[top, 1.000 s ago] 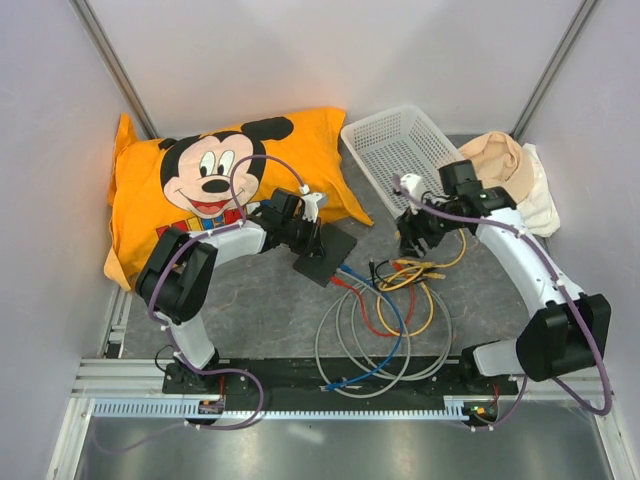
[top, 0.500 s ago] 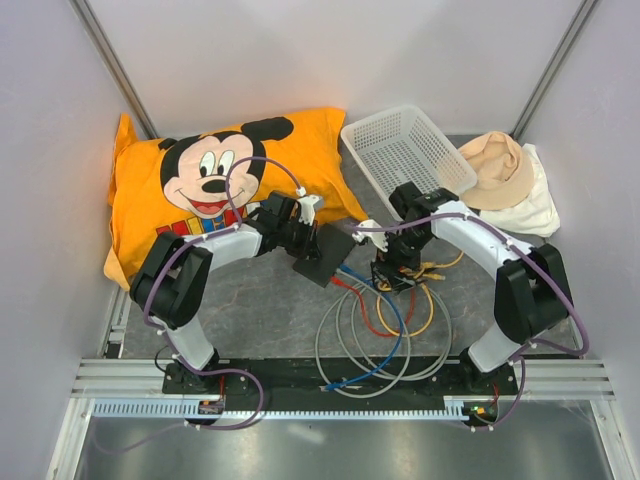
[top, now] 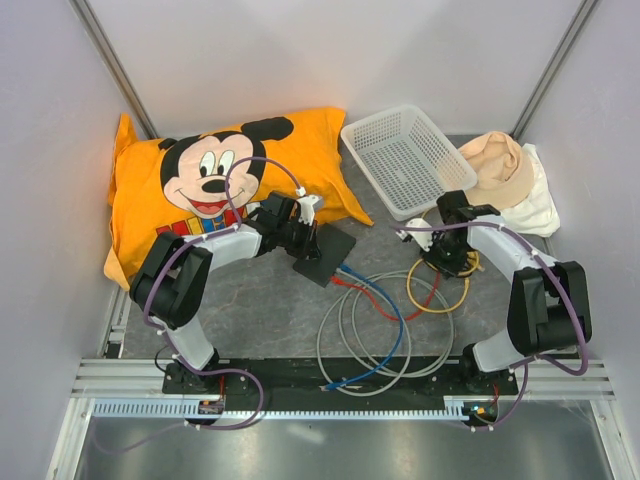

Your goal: Pull the plug from the switch port

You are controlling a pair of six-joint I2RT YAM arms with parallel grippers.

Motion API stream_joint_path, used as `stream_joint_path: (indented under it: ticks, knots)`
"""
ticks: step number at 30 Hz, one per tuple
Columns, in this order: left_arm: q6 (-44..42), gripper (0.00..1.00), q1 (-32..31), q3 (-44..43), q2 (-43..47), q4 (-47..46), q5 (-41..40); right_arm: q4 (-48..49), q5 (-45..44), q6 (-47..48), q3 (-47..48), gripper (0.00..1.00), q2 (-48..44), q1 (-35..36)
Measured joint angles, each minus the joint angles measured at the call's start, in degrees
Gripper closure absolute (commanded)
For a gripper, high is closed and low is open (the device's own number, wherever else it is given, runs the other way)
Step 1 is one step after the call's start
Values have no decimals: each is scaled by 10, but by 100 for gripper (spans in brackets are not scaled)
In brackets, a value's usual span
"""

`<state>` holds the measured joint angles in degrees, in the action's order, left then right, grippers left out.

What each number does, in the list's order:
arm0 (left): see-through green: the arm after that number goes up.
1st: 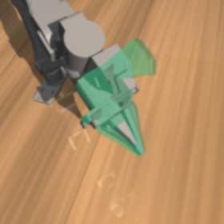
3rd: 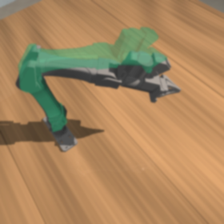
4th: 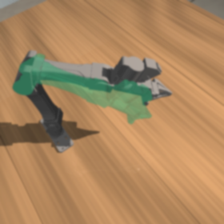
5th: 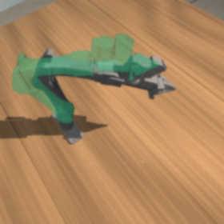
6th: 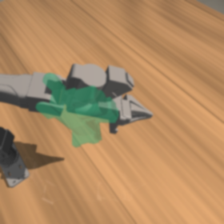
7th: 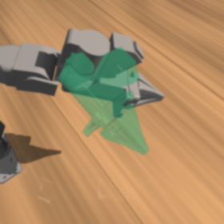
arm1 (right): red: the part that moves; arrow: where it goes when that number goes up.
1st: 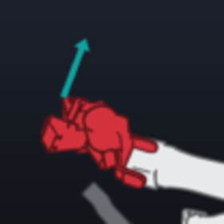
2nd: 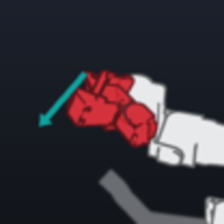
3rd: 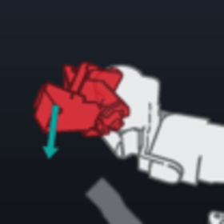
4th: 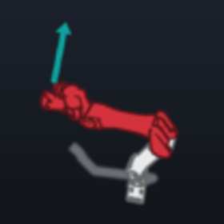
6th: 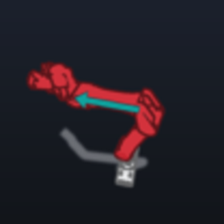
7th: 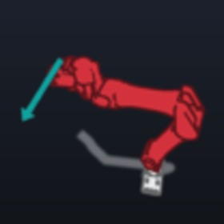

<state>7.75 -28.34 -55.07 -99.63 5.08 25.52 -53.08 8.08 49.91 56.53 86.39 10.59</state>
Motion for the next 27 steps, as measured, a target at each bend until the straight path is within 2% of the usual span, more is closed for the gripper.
stream_joint_path:
  ticks: [1, 2, 4, 7, 8, 11, 16, 19, 22, 23, 27]
  knots:
    - [0, 99, 0, 0, 0, -1, 0, 12, -12, -4, -4, 55, 0, -11]
    - [0, 98, 0, 1, 0, -2, 0, 23, -27, -10, -7, 40, 0, -20]
    - [0, 99, 0, 1, 0, -3, 1, 30, -36, -21, -9, 28, 2, -26]
    - [0, 99, 0, 2, 0, -5, 1, 21, -9, -25, 0, 4, 2, -27]
    - [0, 98, 0, 2, 0, -5, 1, 12, 3, -27, 9, 2, 1, -27]
    - [0, 98, 0, 6, 2, -9, 1, -33, 81, -28, 82, 2, -7, -26]
    - [0, 99, 3, 10, 6, -11, 1, -44, 186, -54, 218, 2, -34, -1]
    - [0, 98, 6, 12, 8, -8, 1, -39, 237, -81, 245, 2, -30, 33]
    - [0, 98, 8, 14, 10, -8, 1, -15, 282, -128, 230, 2, 7, 69]
    - [0, 98, 8, 15, 11, -8, 1, -2, 291, -145, 222, 9, 22, 76]
    - [0, 99, 10, 16, 12, -7, 2, 62, 339, -244, 200, 23, 130, 103]
